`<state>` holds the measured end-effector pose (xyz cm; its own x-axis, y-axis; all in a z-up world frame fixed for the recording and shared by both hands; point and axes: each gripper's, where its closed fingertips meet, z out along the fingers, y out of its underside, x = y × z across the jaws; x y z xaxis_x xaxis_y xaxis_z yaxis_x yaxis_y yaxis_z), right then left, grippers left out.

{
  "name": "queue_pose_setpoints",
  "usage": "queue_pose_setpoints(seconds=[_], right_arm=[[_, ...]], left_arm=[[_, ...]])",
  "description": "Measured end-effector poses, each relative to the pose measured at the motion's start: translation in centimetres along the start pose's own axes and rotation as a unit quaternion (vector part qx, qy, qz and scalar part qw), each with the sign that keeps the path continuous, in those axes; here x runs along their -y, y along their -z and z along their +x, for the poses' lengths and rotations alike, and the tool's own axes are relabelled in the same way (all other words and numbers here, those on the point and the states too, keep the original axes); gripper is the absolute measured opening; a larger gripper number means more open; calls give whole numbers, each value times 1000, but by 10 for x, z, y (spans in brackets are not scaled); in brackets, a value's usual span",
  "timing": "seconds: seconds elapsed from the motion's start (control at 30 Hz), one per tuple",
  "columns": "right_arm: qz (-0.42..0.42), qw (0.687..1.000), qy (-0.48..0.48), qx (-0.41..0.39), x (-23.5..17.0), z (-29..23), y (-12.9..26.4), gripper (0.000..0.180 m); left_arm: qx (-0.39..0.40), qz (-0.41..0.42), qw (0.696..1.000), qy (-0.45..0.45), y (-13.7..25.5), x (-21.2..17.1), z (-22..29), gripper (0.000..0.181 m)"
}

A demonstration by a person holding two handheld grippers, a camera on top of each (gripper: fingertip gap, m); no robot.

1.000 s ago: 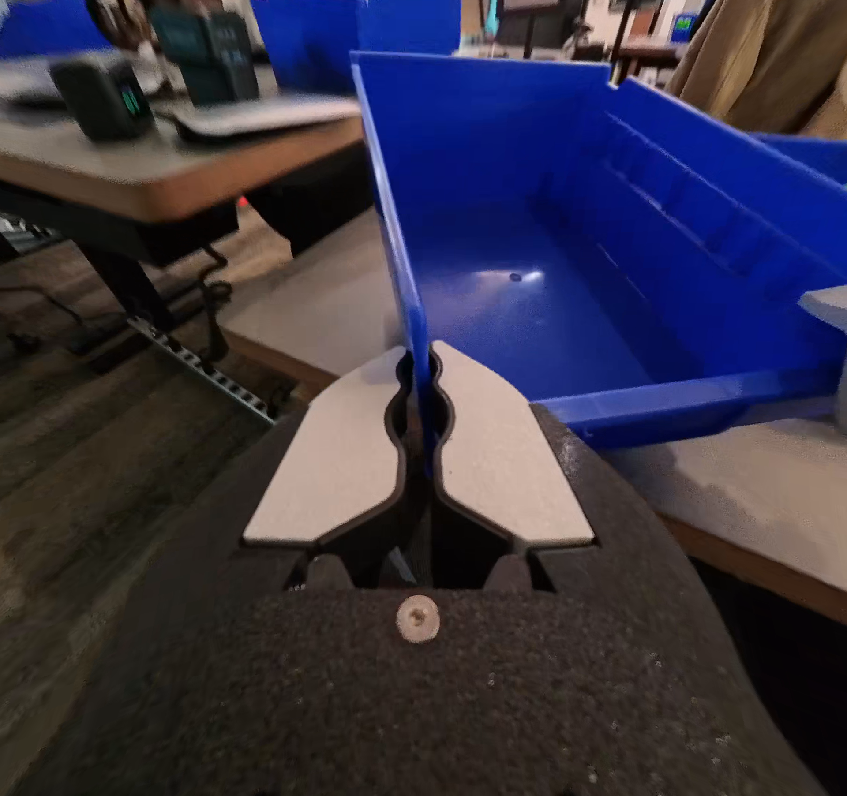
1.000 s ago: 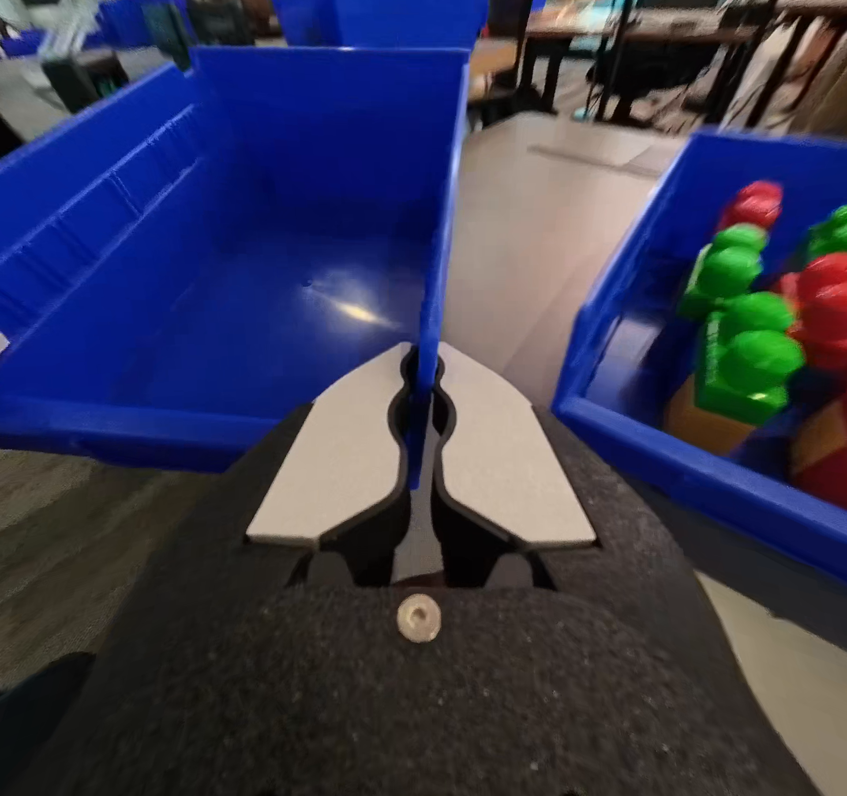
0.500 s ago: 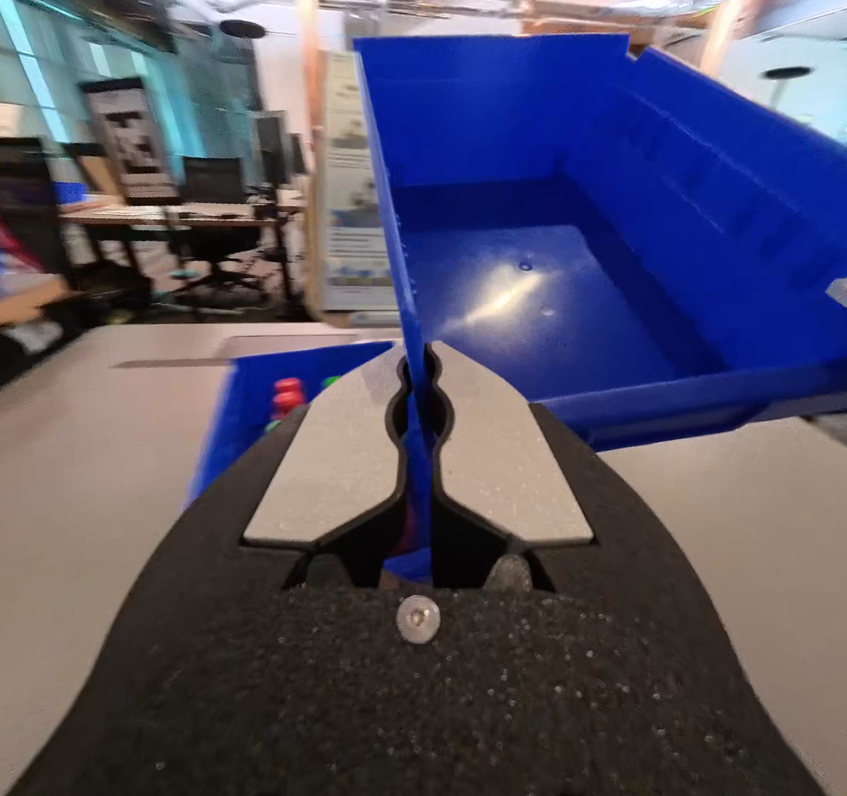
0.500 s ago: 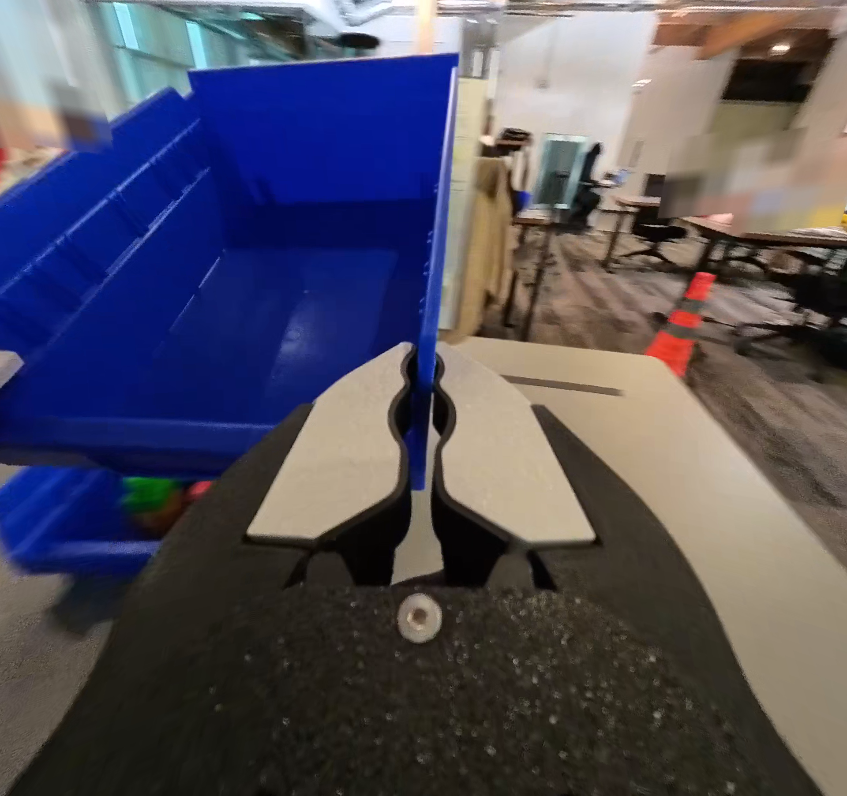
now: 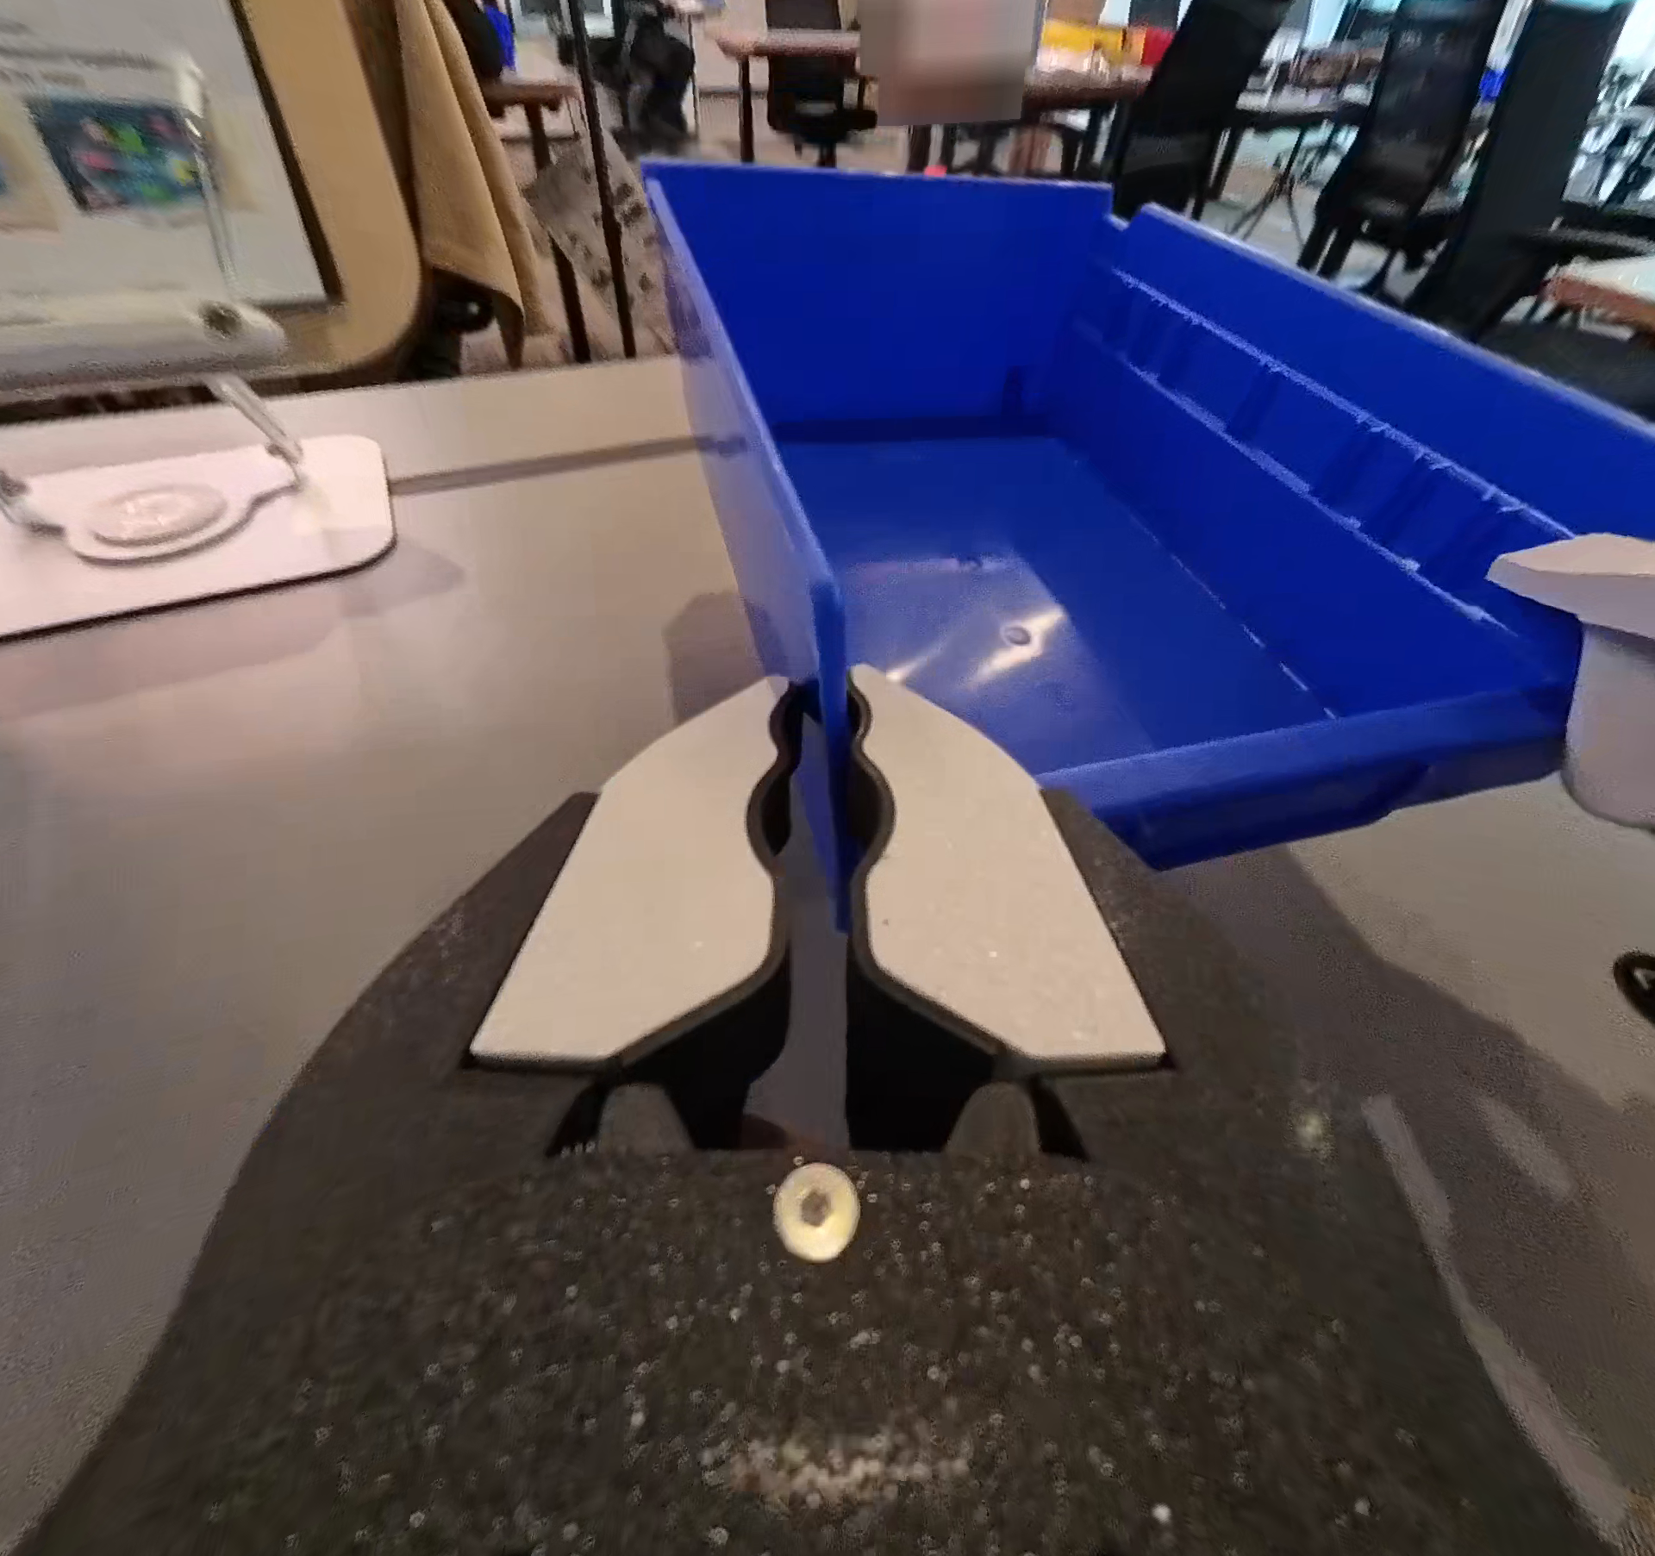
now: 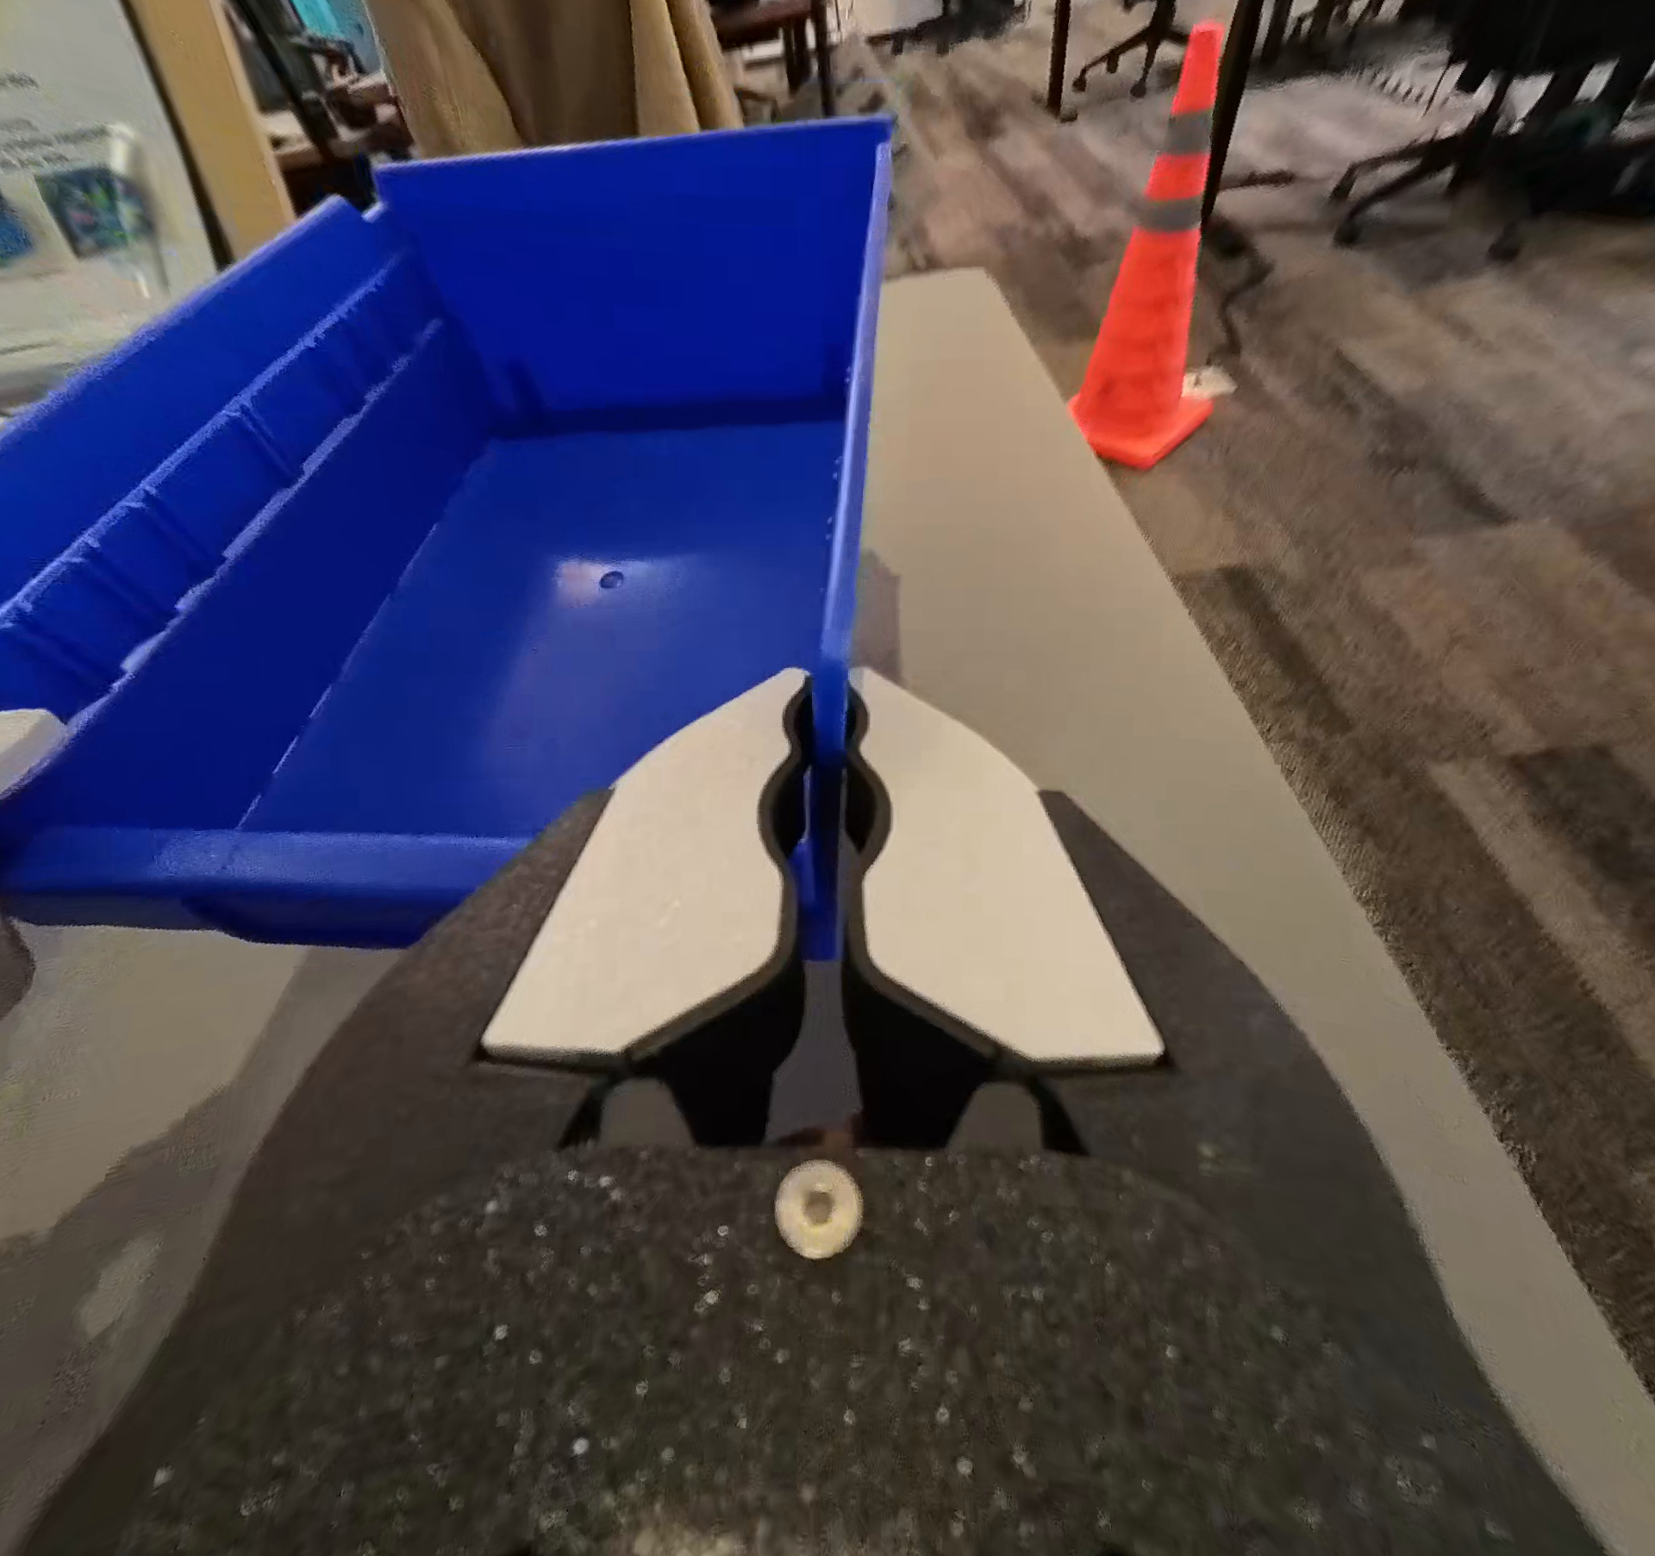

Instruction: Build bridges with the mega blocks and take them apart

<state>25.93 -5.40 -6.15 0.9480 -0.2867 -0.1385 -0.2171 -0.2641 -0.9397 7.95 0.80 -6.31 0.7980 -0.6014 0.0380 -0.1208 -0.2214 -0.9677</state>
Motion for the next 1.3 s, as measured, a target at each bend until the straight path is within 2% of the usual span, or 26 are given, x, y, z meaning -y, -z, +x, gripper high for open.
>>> queue_pose_setpoints(seconds=[0.17, 0.33, 0.47, 0.5, 0.6, 0.7, 0.77, 0.83, 0.93, 1.0, 1.07, 1.13, 1.2, 1.3], right_arm=[[-48, 999, 16, 1, -24, 18, -26, 4], [-78, 997, 7, -6, -48, 36, -39, 4], [-71, 997, -1, 6, -55, 39, -41, 4], [-73, 997, 6, 1, -56, 39, -40, 4], [-64, 998, 10, -24, -49, 45, -24, 39], [-18, 997, 17, -78, -26, 41, 22, 55], [35, 999, 15, -26, -8, -17, 51, 51], [53, 997, 14, 55, -10, -104, 67, 49], [23, 979, -4, 204, -49, -256, 66, 51], [-14, 975, 25, 223, -79, -327, 45, 50], [-23, 976, 54, 210, -92, -371, 18, 48], [-35, 986, 69, 146, -99, -386, -14, 36], [-64, 990, 57, 108, -107, -393, -36, 0], [-78, 987, 52, 131, -111, -408, -46, 4]], left_arm=[[3, -59, 998, -5, -23, -42, 8, 7], [-41, -113, 993, 2, -29, -68, 23, 12], [-93, -134, 985, 48, -24, -80, 31, 21], [-101, -132, 984, 56, -20, -80, 29, 31], [-145, -141, 979, 39, 16, -79, 19, 58], [-129, -111, 985, -14, 78, -70, -31, 55], [-53, -79, 994, -58, 119, -57, -93, 54], [56, -46, 994, -84, 160, -40, -172, 52], [204, -28, 977, -57, 217, -34, -288, 54], [257, -36, 966, -12, 233, -48, -344, 53], [263, -48, 963, 37, 228, -63, -376, 54], [243, -68, 965, 70, 208, -79, -391, 54], [216, -97, 968, 83, 185, -94, -395, 57], [191, -121, 970, 91, 160, -102, -400, 51]])
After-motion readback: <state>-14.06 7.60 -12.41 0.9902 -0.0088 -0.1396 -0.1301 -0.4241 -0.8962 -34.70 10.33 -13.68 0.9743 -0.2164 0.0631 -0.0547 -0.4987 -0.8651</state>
